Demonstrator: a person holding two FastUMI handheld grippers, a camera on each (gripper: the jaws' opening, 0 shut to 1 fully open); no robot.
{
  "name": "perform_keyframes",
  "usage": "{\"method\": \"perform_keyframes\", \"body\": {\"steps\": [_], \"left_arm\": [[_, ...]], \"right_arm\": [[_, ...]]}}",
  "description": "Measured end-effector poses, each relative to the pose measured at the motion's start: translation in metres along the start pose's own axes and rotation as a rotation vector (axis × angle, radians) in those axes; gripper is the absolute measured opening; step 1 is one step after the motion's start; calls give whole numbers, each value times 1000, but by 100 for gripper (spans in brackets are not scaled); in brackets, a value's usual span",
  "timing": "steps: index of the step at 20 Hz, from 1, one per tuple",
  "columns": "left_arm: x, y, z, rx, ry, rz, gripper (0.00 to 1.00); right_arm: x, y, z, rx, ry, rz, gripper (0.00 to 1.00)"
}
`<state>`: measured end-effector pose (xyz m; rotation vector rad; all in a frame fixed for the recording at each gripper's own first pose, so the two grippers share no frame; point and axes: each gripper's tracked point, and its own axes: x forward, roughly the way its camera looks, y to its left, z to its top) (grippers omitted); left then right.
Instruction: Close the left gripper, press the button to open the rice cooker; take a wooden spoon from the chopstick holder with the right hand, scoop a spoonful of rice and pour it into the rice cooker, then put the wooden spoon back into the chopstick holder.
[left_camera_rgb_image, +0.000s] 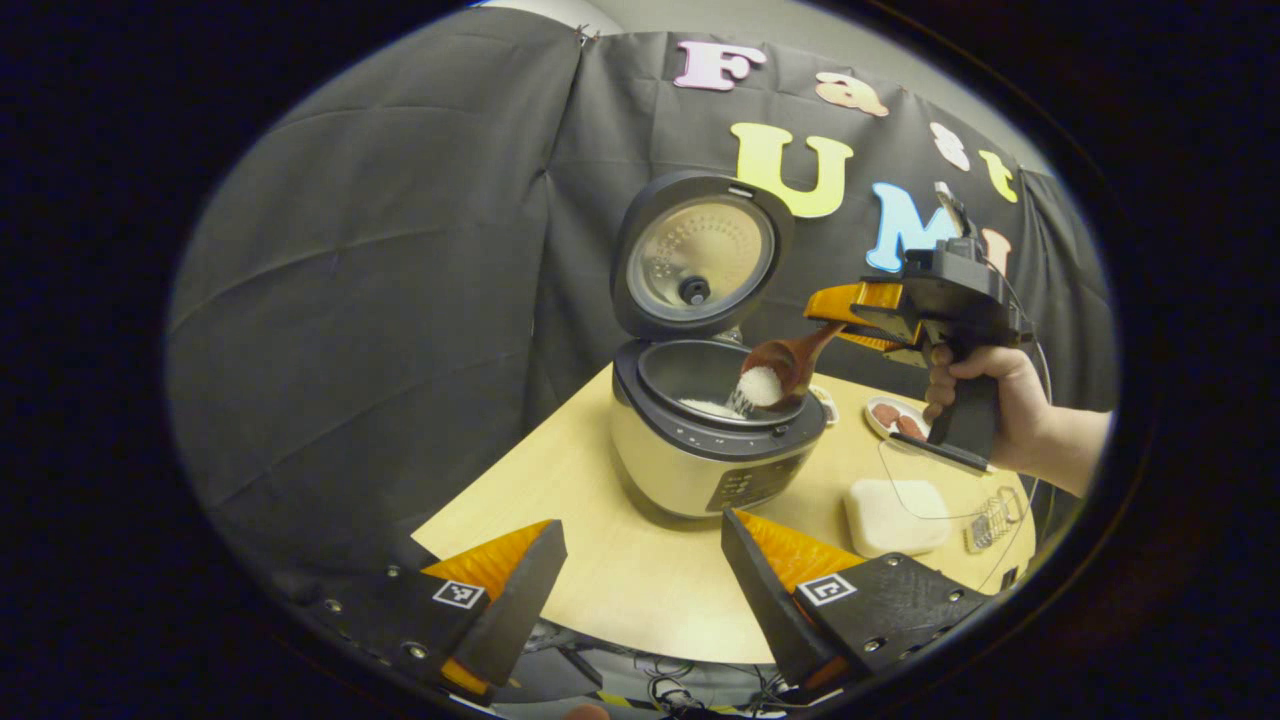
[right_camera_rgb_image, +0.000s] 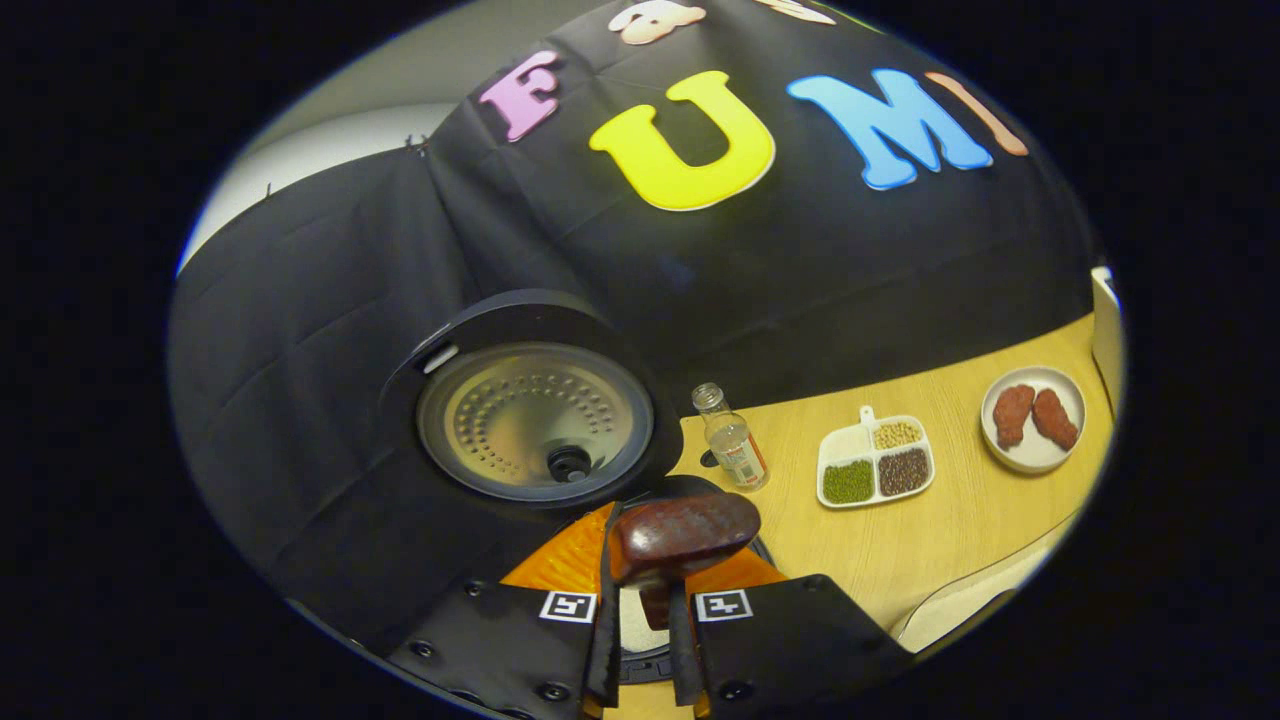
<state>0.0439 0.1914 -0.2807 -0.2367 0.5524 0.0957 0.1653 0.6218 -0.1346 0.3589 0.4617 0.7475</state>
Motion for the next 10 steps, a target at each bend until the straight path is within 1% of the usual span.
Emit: {"method": "perform_keyframes", "body": {"steps": [2,3,4,5,6,7,8,9,10], "left_arm": [[-1,0,0,-2,3,-1,97],[-1,0,0,-2,3,-1,97],[-1,0,0,-2,2,-1,99],[0,-1,0,-2,2,-4,97],[-1,-1,-1,-3,2,-5,99],[0,-1,0,-4,2,-3,97],[-1,-1,1,-6,1,0,99],[-1,-1,3,-11,-4,5,97],[-1,-1,4,-16,-10,8,99]], "right_arm": [[0,9,-2,-96,10,31,22],[0,18,-5,-185,37,58,22],[2,29,-10,-308,62,99,22],[-3,40,-16,-431,66,140,22],[-3,51,-19,-533,60,181,22],[-2,66,-28,-601,59,216,22],[0,74,-40,-664,75,244,22],[3,74,-49,-719,95,254,22],[7,72,-57,-755,113,257,22]]}}
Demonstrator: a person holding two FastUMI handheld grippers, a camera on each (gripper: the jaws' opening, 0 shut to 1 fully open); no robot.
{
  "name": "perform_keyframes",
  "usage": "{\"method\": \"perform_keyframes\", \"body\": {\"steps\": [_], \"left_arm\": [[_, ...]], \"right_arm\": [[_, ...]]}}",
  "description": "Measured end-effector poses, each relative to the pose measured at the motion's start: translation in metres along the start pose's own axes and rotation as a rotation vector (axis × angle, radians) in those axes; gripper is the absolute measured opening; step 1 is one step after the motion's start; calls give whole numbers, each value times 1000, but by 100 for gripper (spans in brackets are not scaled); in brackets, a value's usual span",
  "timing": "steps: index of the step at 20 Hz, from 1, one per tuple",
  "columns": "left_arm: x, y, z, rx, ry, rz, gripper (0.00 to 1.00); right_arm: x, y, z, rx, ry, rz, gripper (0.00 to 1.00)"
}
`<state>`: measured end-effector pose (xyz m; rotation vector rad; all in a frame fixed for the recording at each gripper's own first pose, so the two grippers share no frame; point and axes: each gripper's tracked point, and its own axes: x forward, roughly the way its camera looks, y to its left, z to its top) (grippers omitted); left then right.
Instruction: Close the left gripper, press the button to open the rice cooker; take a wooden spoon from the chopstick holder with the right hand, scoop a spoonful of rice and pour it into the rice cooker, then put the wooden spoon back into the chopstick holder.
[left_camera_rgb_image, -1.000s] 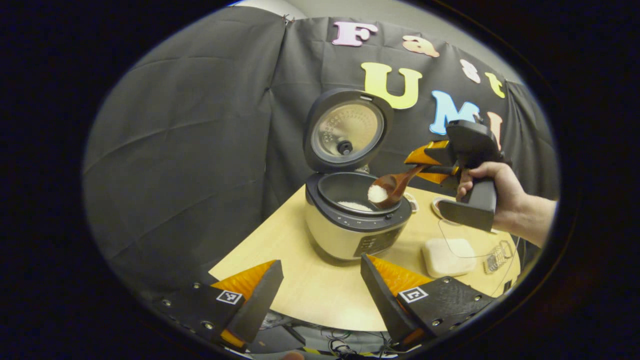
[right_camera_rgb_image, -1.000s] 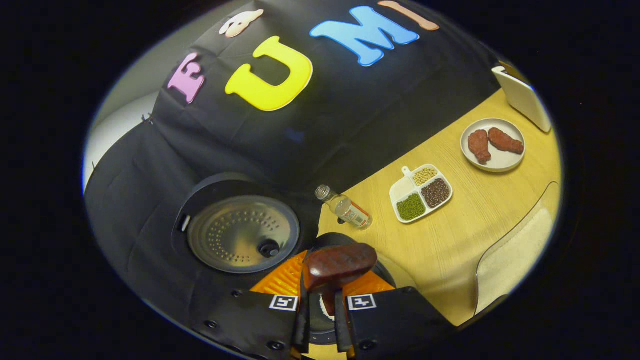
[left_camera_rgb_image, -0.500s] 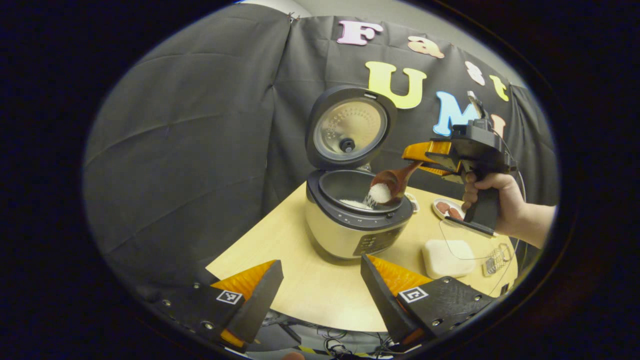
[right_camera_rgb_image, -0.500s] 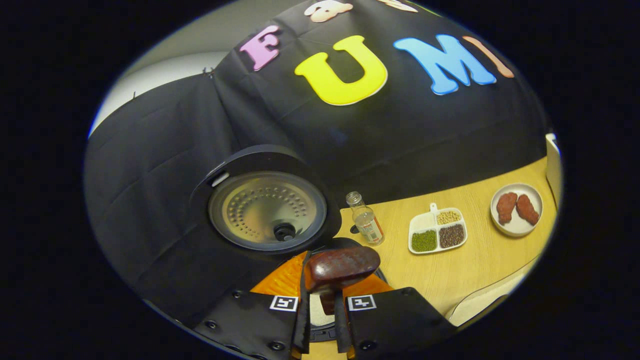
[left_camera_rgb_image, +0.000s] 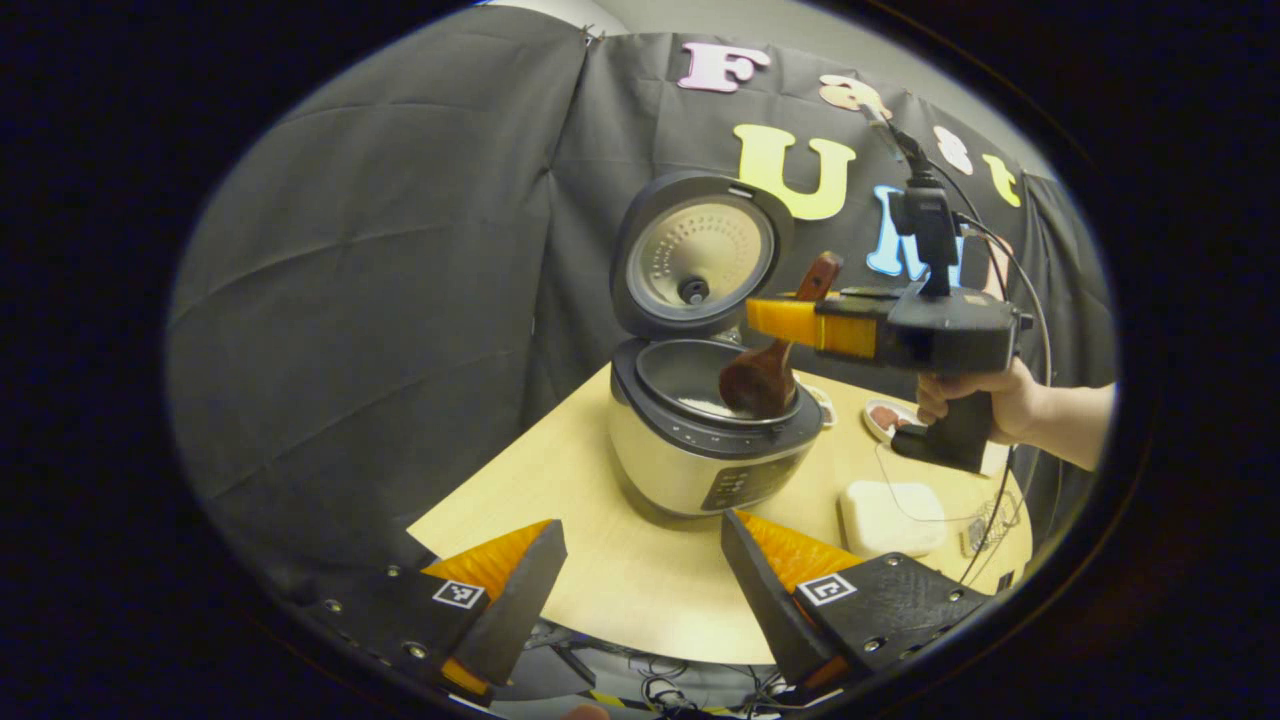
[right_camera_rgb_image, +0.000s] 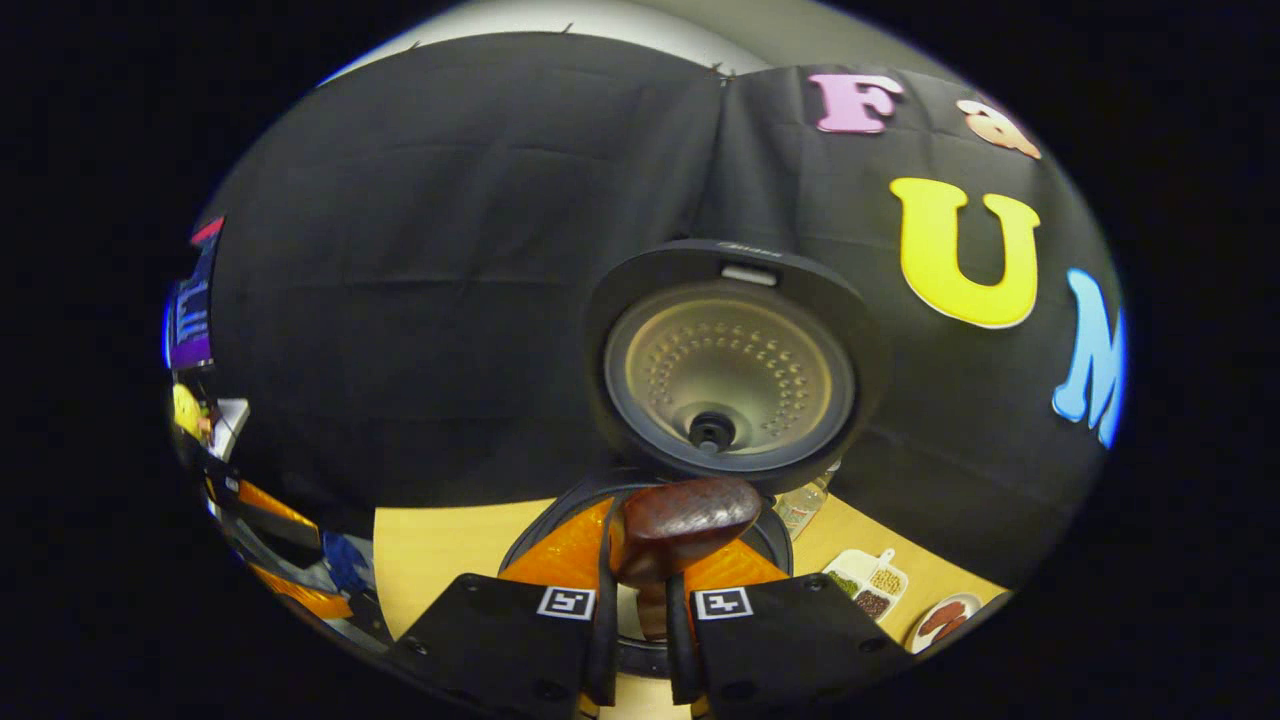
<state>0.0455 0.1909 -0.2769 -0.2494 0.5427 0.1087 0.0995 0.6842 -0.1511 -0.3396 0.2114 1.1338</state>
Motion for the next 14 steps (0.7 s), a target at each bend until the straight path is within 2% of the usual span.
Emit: {"method": "perform_keyframes", "body": {"steps": [8,11,14], "left_arm": [[-8,12,-10,-52,6,43,99],[-11,19,-13,-53,-4,57,98],[-13,20,-11,-49,-16,57,99]], "right_arm": [[4,-3,-21,-287,32,21,22],[2,-3,-17,-290,30,11,23],[-2,-3,-9,-225,10,-14,22]]}}
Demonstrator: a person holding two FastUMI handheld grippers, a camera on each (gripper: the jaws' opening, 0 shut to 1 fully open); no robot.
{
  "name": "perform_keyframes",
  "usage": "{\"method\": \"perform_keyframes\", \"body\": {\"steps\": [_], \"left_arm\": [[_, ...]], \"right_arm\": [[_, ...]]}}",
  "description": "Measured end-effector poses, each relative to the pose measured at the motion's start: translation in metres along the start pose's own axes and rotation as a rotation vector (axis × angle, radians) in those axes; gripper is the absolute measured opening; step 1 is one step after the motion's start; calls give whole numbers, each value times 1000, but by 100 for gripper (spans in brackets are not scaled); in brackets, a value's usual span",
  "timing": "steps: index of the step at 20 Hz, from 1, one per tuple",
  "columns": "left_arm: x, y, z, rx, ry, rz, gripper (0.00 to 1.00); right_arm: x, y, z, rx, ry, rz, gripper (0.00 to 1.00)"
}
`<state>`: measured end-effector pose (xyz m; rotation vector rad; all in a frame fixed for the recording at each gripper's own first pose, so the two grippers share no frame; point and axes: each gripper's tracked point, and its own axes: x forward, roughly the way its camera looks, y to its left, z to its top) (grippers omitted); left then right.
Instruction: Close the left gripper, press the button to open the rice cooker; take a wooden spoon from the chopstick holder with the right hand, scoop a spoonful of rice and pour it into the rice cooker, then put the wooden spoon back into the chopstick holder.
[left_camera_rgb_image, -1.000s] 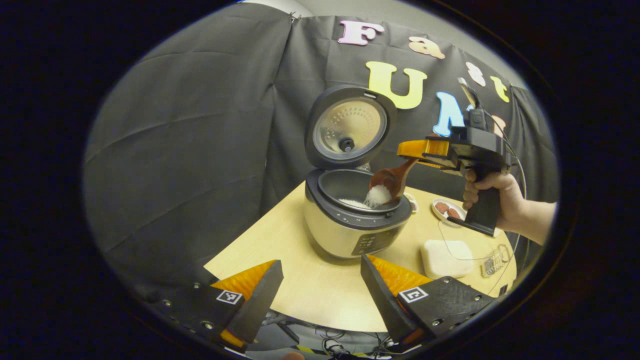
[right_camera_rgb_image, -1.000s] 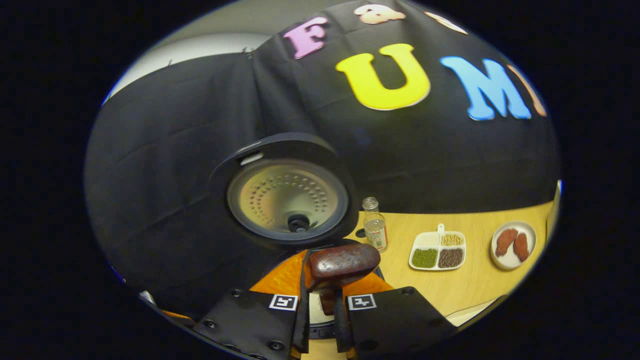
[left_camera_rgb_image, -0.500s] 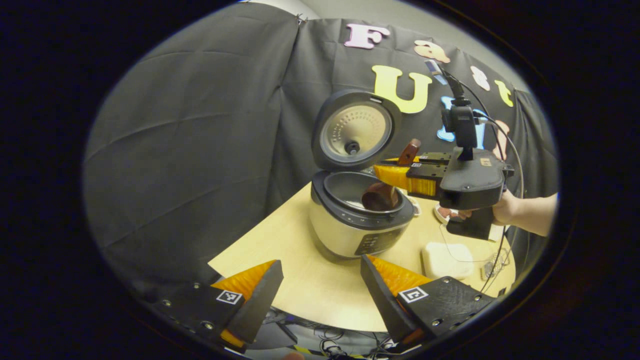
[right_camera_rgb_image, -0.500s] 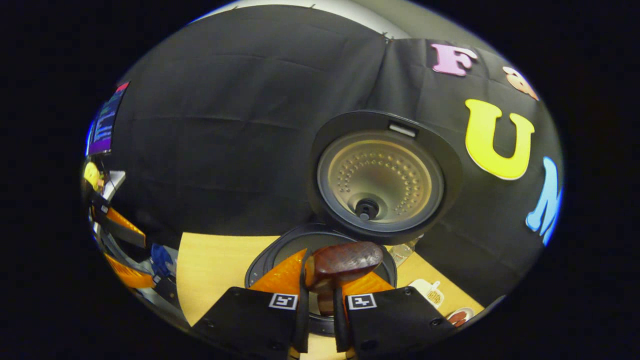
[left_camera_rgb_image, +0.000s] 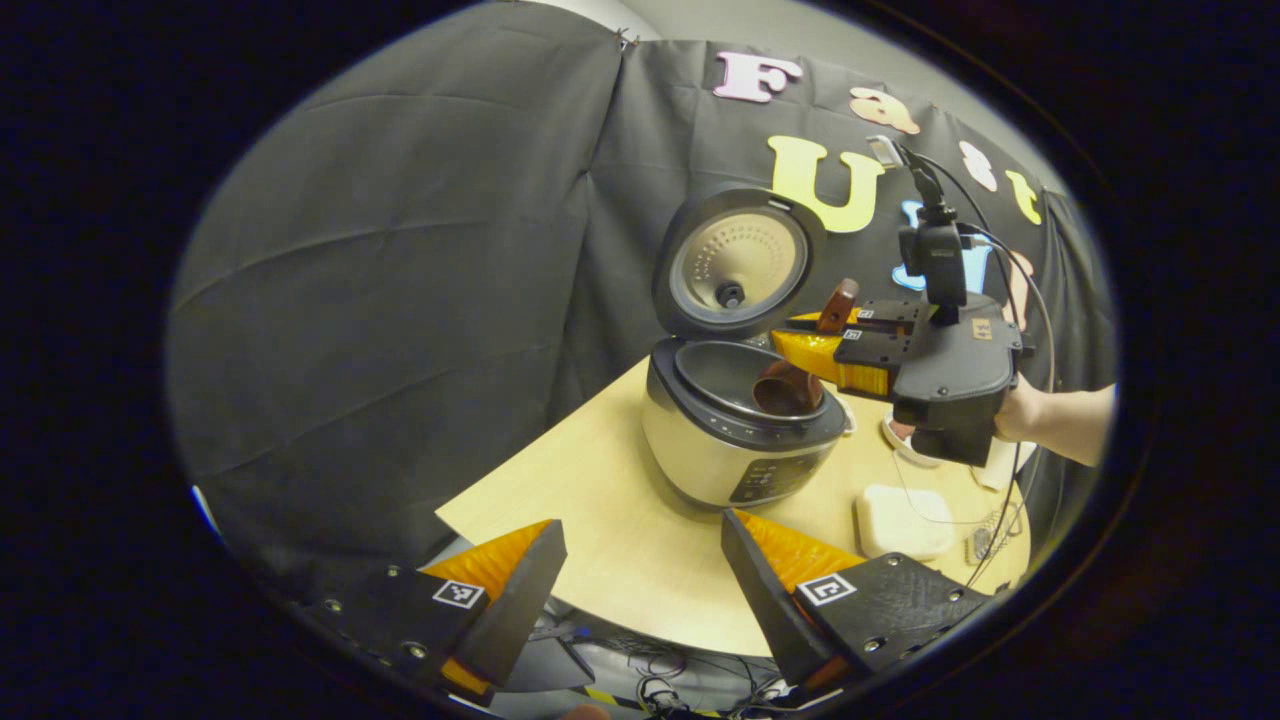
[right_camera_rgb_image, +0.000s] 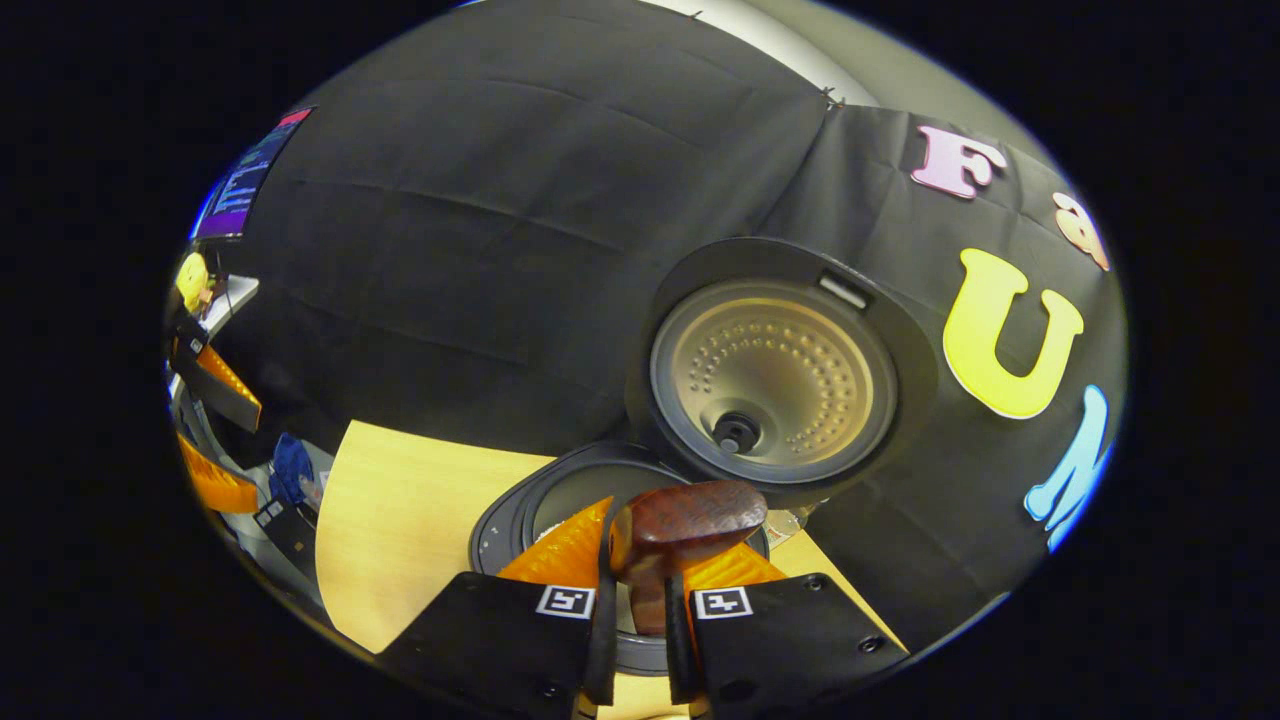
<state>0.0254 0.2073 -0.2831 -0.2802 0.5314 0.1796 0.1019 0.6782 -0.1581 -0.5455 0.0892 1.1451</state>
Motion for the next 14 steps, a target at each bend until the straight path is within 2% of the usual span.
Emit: {"method": "perform_keyframes", "body": {"steps": [8,10,14], "left_arm": [[-4,-21,8,33,-18,-38,99],[-5,-32,11,43,-21,-55,97],[-6,-62,18,80,-28,-103,97]], "right_arm": [[-40,-37,41,397,-87,-65,22],[-58,-57,55,454,-127,-90,22],[-107,-102,68,481,-194,-157,22]]}}
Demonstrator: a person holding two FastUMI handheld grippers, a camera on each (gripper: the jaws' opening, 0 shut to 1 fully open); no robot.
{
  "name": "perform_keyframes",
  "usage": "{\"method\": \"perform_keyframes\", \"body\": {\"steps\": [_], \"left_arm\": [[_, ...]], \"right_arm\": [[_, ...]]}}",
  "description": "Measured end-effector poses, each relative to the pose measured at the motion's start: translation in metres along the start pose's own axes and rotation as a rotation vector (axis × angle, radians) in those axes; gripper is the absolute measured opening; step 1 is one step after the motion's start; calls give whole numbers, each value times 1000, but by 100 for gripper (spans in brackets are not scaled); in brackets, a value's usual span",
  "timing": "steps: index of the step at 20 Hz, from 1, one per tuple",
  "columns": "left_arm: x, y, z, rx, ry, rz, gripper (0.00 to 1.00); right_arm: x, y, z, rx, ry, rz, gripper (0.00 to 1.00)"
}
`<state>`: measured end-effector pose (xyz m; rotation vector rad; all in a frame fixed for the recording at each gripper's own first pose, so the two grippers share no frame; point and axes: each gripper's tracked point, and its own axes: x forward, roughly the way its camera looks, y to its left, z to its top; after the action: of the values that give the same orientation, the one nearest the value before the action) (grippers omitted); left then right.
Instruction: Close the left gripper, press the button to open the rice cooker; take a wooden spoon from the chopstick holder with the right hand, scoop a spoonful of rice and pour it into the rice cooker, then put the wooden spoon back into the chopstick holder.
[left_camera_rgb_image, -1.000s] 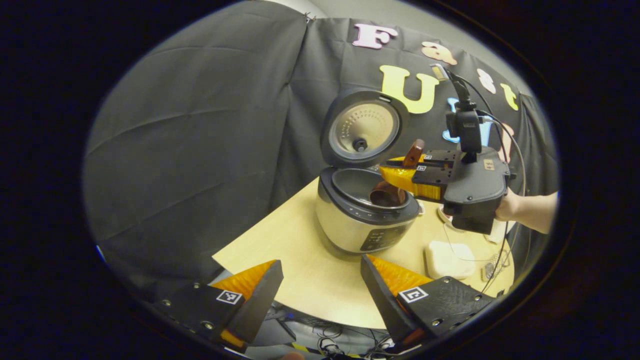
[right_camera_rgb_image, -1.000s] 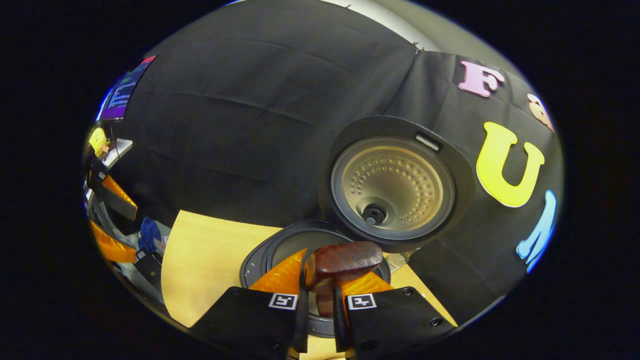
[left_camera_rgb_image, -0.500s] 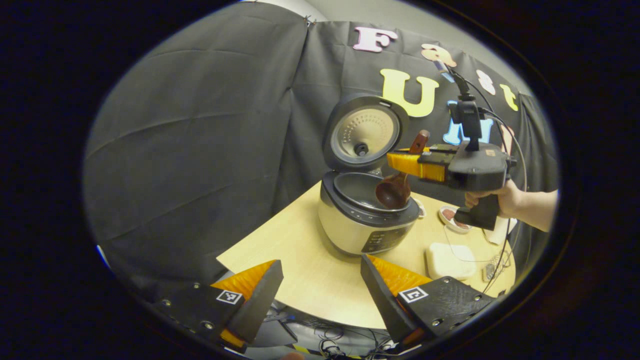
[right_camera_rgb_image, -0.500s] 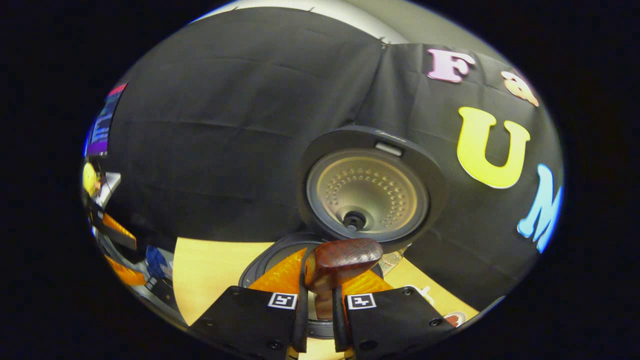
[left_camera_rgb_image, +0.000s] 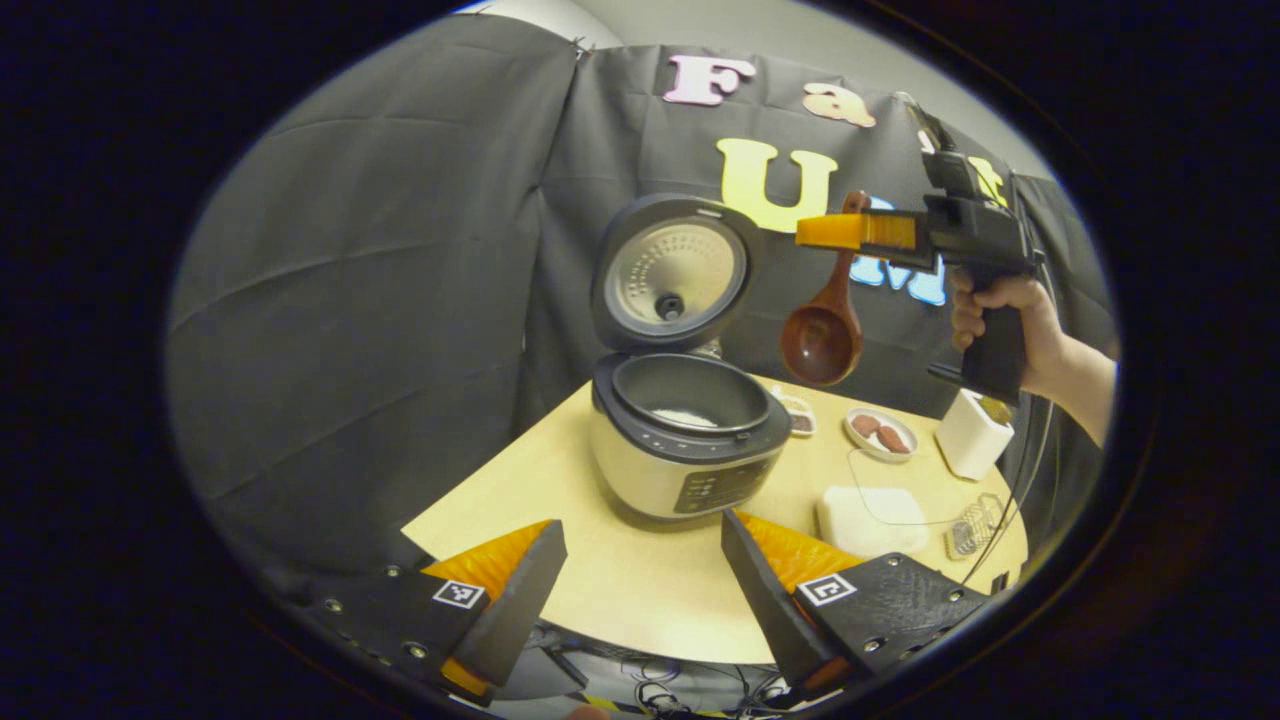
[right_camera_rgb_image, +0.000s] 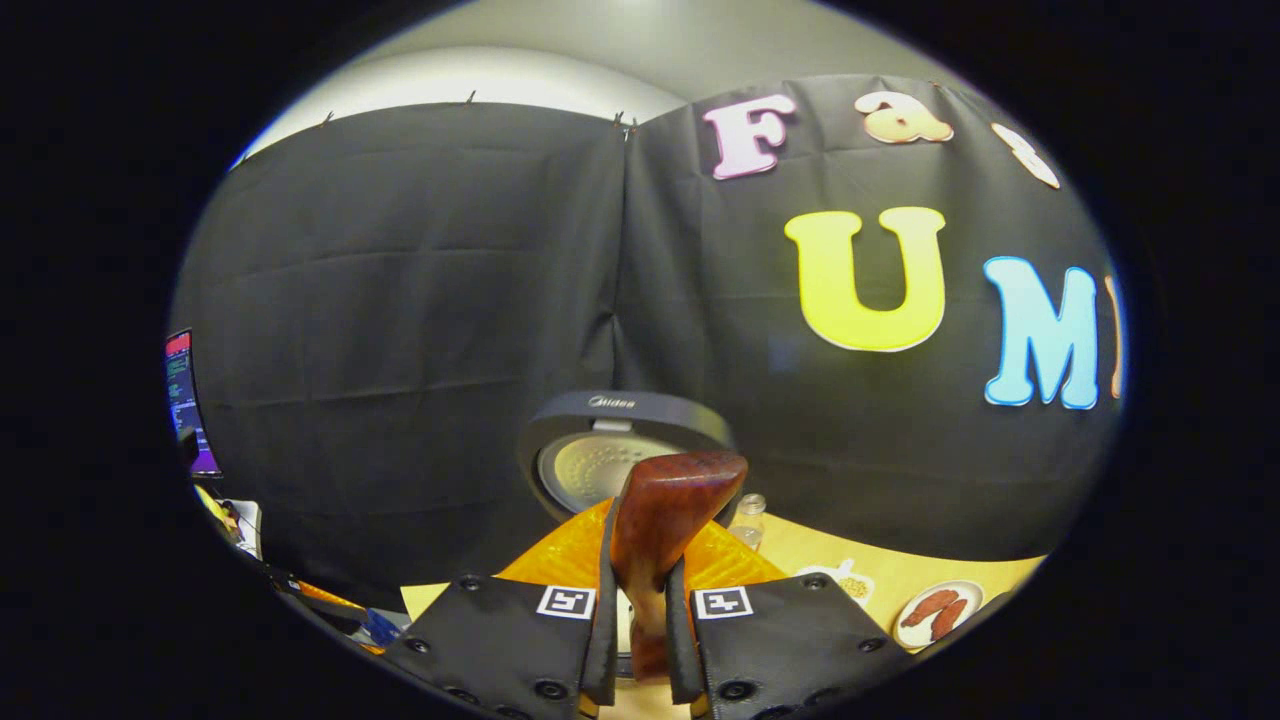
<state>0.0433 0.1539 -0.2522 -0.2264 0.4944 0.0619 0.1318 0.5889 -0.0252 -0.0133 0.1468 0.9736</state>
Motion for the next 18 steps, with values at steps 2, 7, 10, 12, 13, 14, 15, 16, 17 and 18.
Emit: {"method": "perform_keyframes", "body": {"steps": [2,7,10,12,13,14,15,16,17,18], "left_arm": [[0,-20,6,23,-8,-33,97],[3,-80,24,95,-31,-117,97],[3,-119,33,126,-37,-169,99],[2,-145,33,151,-33,-194,99],[1,-160,35,157,-33,-210,99],[1,-174,38,161,-34,-227,99],[2,-187,39,167,-32,-238,99],[3,-199,38,174,-30,-245,99],[4,-209,40,181,-31,-250,99],[2,-217,41,185,-31,-255,99]], "right_arm": [[-23,-16,10,33,-21,-31,19],[-98,-76,27,95,-62,-135,19],[-143,-121,26,149,-81,-216,19],[-173,-155,17,189,-80,-287,22],[-188,-171,10,216,-76,-323,22],[-202,-190,2,247,-76,-362,22],[-216,-206,-6,284,-76,-398,22],[-227,-219,-17,323,-73,-428,22],[-238,-232,-28,363,-66,-454,22],[-248,-243,-39,401,-56,-475,22]]}}
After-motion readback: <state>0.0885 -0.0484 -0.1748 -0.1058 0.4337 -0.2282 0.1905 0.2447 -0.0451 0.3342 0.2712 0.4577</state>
